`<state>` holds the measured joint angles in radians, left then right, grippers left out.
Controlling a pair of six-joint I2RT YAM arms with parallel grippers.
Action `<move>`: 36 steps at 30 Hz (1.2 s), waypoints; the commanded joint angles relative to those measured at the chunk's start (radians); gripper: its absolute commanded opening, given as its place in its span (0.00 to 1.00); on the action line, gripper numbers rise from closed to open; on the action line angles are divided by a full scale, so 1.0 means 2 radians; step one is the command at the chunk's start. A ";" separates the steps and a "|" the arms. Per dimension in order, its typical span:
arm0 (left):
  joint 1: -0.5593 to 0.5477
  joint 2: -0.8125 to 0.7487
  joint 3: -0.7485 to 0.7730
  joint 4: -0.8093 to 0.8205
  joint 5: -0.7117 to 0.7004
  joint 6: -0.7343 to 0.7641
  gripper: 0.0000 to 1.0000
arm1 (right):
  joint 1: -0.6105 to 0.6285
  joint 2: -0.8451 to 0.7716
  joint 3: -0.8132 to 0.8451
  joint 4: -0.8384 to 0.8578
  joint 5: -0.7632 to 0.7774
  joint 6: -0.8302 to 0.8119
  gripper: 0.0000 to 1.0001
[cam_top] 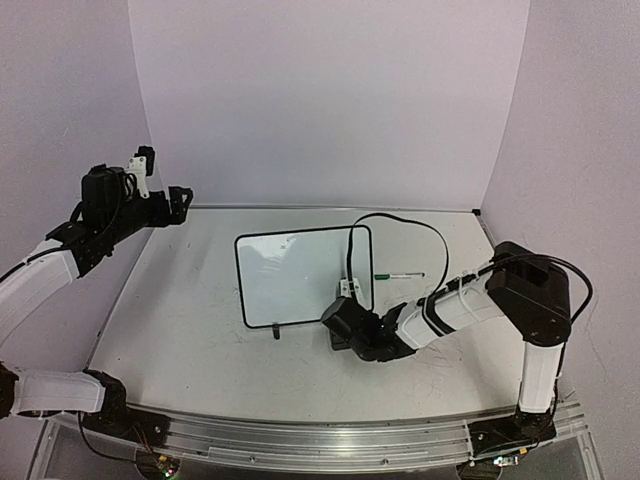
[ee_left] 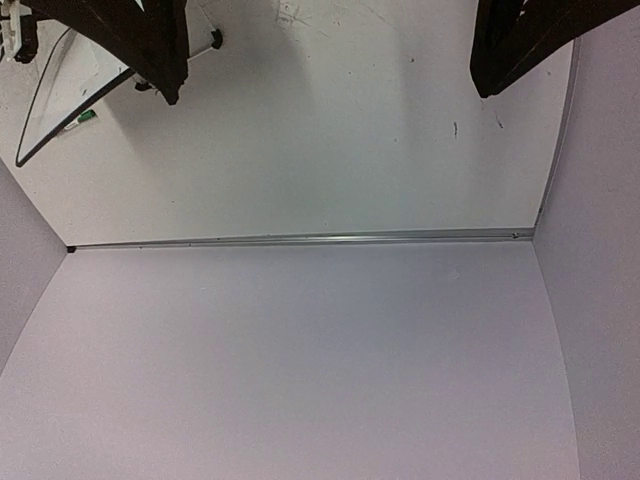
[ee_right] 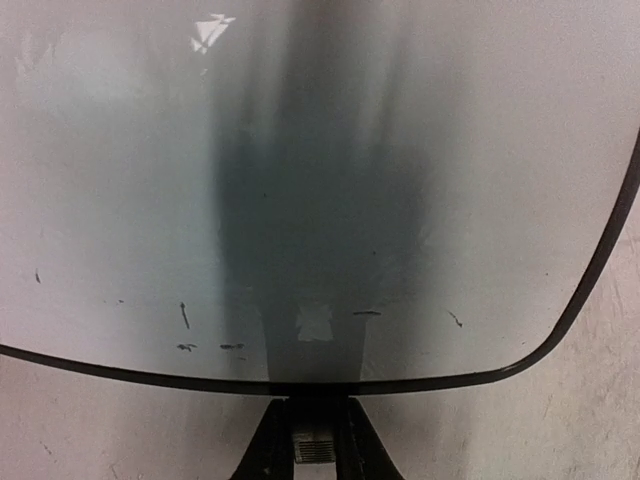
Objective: Write a sentence on the whiteboard
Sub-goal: Move the whiteboard stand to the center of the board, then pick up the whiteboard marker from the center of the board.
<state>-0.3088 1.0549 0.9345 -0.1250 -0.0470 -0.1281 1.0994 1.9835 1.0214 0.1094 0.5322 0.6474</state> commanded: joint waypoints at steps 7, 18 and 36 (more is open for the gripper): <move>0.001 -0.002 -0.002 0.025 0.011 -0.003 0.99 | 0.051 -0.034 -0.007 -0.082 0.071 0.072 0.00; 0.001 -0.014 -0.004 0.026 0.003 0.002 0.99 | 0.075 -0.045 -0.043 -0.060 0.066 0.043 0.08; 0.005 -0.001 -0.004 0.026 -0.001 0.006 0.99 | 0.080 -0.296 -0.148 -0.101 0.128 0.004 0.72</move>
<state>-0.3084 1.0508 0.9321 -0.1210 -0.0380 -0.1280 1.2583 1.5607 0.7794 -0.0232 0.6677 0.6698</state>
